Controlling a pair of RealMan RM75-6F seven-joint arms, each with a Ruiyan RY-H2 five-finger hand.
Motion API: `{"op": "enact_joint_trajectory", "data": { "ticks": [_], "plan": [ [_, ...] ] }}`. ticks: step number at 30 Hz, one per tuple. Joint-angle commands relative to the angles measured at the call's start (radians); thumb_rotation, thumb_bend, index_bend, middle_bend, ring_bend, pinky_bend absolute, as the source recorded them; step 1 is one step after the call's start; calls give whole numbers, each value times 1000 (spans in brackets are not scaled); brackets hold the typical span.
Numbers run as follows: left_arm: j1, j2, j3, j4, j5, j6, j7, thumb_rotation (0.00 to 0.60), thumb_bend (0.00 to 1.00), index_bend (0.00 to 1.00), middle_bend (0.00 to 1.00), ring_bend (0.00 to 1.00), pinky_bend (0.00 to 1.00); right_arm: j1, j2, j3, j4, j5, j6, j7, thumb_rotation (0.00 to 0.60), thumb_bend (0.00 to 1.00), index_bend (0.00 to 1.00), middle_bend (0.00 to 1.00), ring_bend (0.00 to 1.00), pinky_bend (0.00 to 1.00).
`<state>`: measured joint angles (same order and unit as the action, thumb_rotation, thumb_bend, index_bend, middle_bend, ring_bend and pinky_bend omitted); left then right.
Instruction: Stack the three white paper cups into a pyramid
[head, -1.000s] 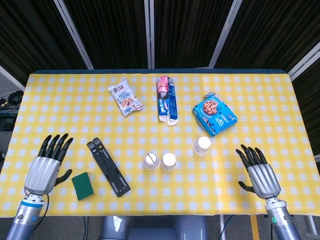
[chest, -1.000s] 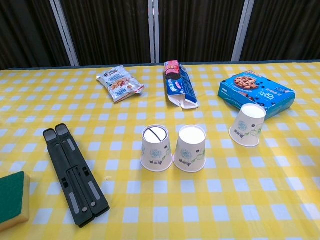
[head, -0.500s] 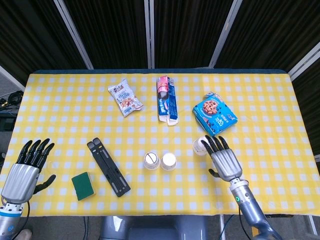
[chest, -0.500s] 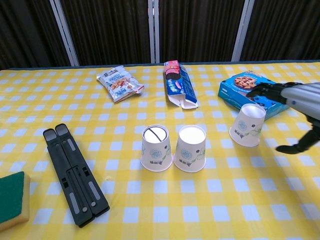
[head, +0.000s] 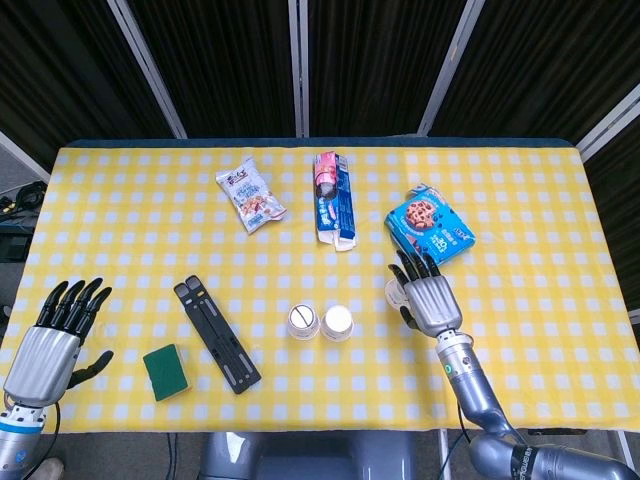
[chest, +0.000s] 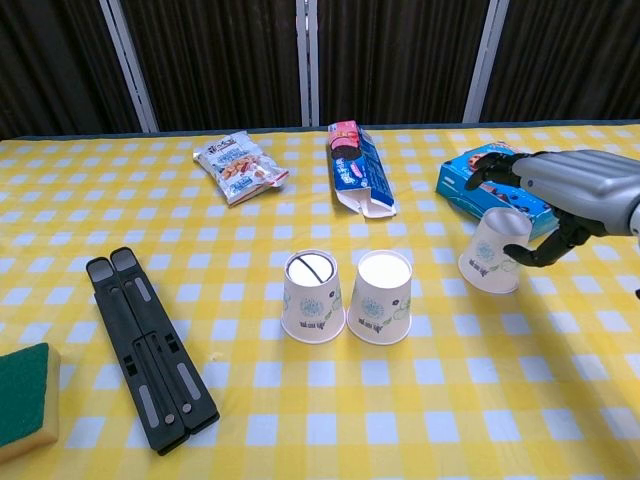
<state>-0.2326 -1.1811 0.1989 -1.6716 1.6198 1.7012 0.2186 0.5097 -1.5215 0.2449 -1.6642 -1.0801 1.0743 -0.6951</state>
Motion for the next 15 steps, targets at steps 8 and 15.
{"op": "enact_joint_trajectory", "data": {
  "ticks": [8,15],
  "plan": [
    [22,8,-31,-5,24,-42,-1,600,215,0,0,0,0,58,-23,-12,46,138,5,-92,600,382,200,0,0,0],
    [37,11,-52,-8,35,-61,-3,600,215,0,0,0,0,72,-24,-23,52,187,24,-98,600,384,309,1,0,0]
  ]
}}
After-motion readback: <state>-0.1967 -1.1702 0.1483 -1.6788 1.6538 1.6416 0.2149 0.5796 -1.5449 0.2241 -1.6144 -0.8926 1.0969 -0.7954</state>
